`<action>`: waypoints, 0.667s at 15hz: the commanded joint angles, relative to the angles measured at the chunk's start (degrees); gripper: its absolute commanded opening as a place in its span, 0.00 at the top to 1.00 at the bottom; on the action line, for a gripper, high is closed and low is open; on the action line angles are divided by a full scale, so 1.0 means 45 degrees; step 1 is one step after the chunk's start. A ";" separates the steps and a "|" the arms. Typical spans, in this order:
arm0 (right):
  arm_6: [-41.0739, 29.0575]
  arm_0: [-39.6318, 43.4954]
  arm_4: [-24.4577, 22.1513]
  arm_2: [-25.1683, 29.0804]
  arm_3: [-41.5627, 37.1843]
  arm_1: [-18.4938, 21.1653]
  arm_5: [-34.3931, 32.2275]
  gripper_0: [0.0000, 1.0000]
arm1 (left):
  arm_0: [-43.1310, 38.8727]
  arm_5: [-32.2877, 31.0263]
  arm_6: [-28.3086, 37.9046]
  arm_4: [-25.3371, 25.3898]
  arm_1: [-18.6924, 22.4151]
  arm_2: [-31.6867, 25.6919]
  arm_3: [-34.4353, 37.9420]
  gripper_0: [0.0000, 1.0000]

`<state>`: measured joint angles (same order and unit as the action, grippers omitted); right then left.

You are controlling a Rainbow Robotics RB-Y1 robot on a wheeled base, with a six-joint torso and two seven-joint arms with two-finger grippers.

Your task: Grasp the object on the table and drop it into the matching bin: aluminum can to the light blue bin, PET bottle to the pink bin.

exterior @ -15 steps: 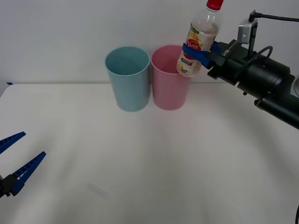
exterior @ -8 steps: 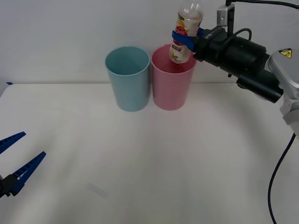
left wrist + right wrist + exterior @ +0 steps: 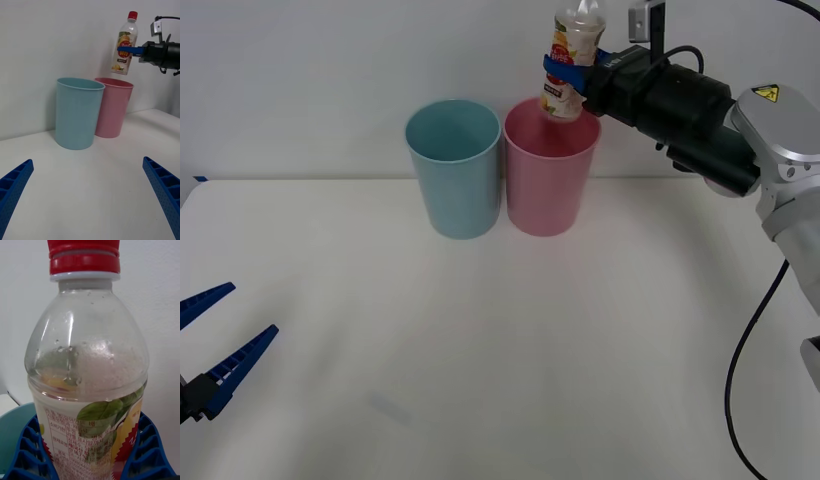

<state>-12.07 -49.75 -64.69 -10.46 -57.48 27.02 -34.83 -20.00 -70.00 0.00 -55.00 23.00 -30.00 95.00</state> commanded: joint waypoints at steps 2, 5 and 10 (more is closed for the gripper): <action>0.0144 0.0000 0.0001 -0.0001 0.0001 0.0012 0.0024 0.00 | 0.0000 0.0000 0.0000 0.0000 0.0000 0.0000 0.0000 0.00; 0.0261 0.0078 0.0138 -0.0020 0.0001 0.0012 -0.0132 0.00 | 0.0000 0.0000 0.0000 0.0000 0.0000 0.0000 0.0000 0.00; 0.0417 0.1660 0.0412 0.0331 -0.1816 0.0207 -0.0425 0.00 | 0.0000 0.0000 0.0000 0.0000 0.0000 0.0000 0.0000 0.00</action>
<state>-10.21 -43.79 -62.86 -9.34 -63.88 27.76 -36.70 -20.00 -70.00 0.00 -55.00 23.00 -30.00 95.00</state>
